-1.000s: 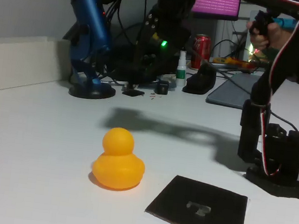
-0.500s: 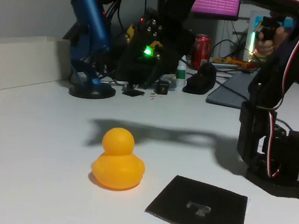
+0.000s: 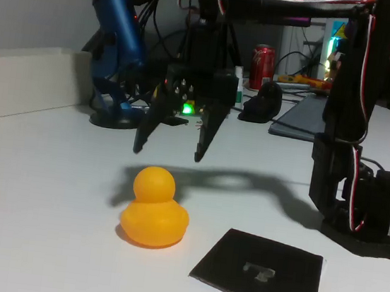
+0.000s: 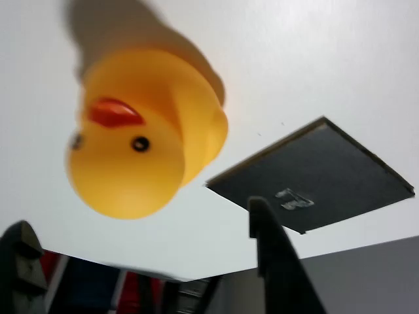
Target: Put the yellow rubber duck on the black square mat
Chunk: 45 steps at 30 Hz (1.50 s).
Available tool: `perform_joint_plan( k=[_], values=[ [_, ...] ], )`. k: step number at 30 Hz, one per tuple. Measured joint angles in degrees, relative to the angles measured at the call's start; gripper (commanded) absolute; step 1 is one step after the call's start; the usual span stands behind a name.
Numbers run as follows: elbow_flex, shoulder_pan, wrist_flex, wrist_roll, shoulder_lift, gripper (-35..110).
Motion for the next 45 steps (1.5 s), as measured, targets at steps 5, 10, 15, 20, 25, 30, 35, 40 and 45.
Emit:
perform_joint_plan(
  k=[5,10,15,20,25,30,35,40,45],
  values=[
    [-1.5,-2.8,-0.2,0.0,-0.2,38],
    [-4.4,-3.0,-0.2,0.0,-4.9,38],
    [-5.6,-3.3,-0.2,0.0,-9.8,38],
    [-5.8,-3.2,-1.5,0.0,-10.3,38],
    [-5.8,-3.2,-2.5,0.0,-10.3,38],
    [-5.8,-3.2,-2.6,0.0,-11.4,38],
    [-6.0,-3.2,-3.0,0.0,-13.3,38],
    [-6.0,-3.2,-3.0,0.0,-13.4,35],
    [-6.0,-3.2,-3.0,0.0,-13.4,22]
  ],
)
